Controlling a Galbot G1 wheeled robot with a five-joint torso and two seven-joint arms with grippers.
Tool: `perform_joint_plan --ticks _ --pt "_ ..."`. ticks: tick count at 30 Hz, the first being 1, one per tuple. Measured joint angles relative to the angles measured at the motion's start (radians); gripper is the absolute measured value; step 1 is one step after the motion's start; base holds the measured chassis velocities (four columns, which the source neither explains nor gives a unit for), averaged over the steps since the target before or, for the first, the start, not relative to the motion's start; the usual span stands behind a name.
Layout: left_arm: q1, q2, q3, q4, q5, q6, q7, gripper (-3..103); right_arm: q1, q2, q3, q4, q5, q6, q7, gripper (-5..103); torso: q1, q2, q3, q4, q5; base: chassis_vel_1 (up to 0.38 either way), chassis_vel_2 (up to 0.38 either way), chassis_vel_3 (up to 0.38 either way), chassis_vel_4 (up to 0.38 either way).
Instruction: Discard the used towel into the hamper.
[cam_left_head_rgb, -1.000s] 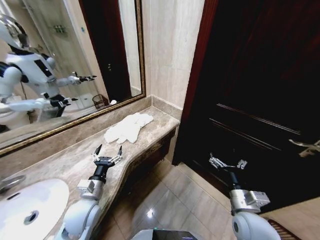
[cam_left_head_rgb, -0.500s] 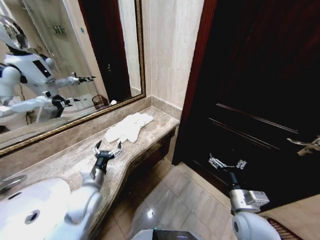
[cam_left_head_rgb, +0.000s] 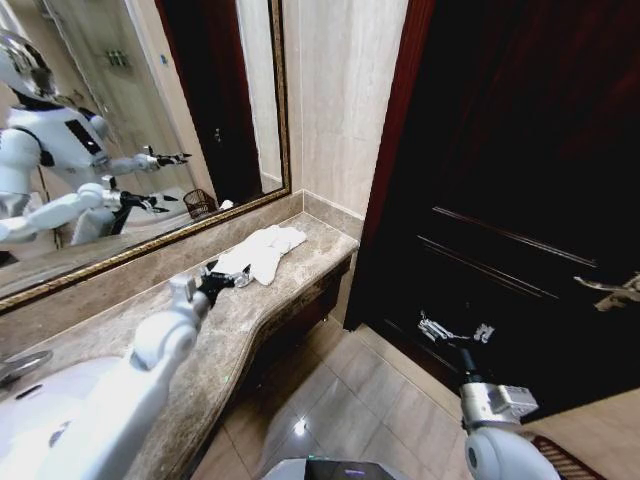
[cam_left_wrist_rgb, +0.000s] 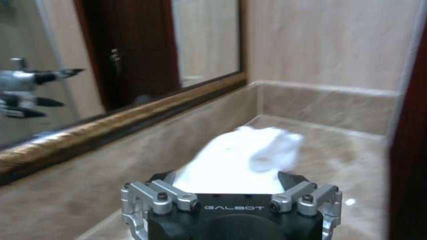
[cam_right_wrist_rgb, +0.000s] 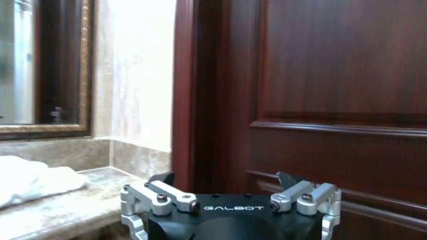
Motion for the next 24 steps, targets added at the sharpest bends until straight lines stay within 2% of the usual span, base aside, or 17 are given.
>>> perform_joint_plan --ticks 1,2,3,6,7,10,15,17,18,20,24 --pt "-0.039 0.024 0.011 0.036 -0.017 0.016 0.006 100 0.006 -0.006 -0.004 -0.006 0.001 -0.003 -0.008 100 0.000 0.000 0.000 0.0016 -0.0003 0.000 0.000 0.000 0.000" --pt "-0.114 0.042 0.041 0.086 -0.056 0.042 0.030 100 0.001 -0.007 0.001 -0.011 0.005 -0.001 -0.013 100 0.000 0.000 0.000 0.0014 -0.0010 0.000 0.000 0.000 0.000" --pt "-0.114 0.042 0.041 0.086 -0.056 0.042 0.030 100 0.001 -0.007 0.001 -0.011 0.005 -0.001 -0.013 100 0.000 0.000 0.000 0.0014 -0.0010 0.000 0.000 0.000 0.000" --pt "-0.272 0.052 0.135 0.206 -0.112 0.089 0.060 100 -0.020 -0.010 0.026 -0.024 0.018 0.022 -0.015 100 0.000 0.000 0.000 -0.0005 -0.0004 0.000 0.000 0.000 0.000" --pt "-0.272 0.052 0.135 0.206 -0.112 0.089 0.060 100 -0.020 -0.010 0.026 -0.024 0.018 0.022 -0.015 100 0.000 0.000 0.000 -0.0005 -0.0004 0.000 0.000 0.000 0.000" --pt "-0.409 0.053 0.240 0.346 -0.114 0.094 0.135 100 -0.023 -0.014 0.033 -0.019 0.027 0.024 -0.013 100 0.000 0.000 0.000 -0.0004 -0.0003 0.000 0.000 0.000 0.000" --pt "-0.521 0.029 0.331 0.460 -0.113 0.094 0.156 100 -0.014 -0.015 0.030 0.000 0.028 0.009 -0.004 100 0.000 0.000 0.000 0.0001 -0.0006 0.000 0.000 0.000 0.000" --pt "-0.577 0.006 0.377 0.524 -0.093 0.092 0.215 100 -0.014 -0.017 0.030 0.006 0.028 0.005 -0.001 100 0.000 0.000 0.000 -0.0002 -0.0004 0.000 0.000 0.000 0.000" --pt "-0.577 0.006 0.377 0.524 -0.093 0.092 0.215 100 -0.014 -0.017 0.030 0.006 0.028 0.005 -0.001 100 0.000 0.000 0.000 -0.0002 -0.0004 0.000 0.000 0.000 0.000" --pt "-0.613 -0.017 0.414 0.574 -0.024 0.090 0.281 100 -0.018 -0.020 0.037 0.004 0.028 0.008 0.001 100 0.000 0.000 0.000 0.0000 -0.0001 0.000 0.000 0.000 0.000" --pt "-0.639 -0.051 0.444 0.630 0.029 0.089 0.303 100 -0.025 -0.023 0.046 0.001 0.028 0.013 0.003 100 0.000 0.000 0.000 -0.0001 -0.0005 0.000 0.000 0.000 0.000"
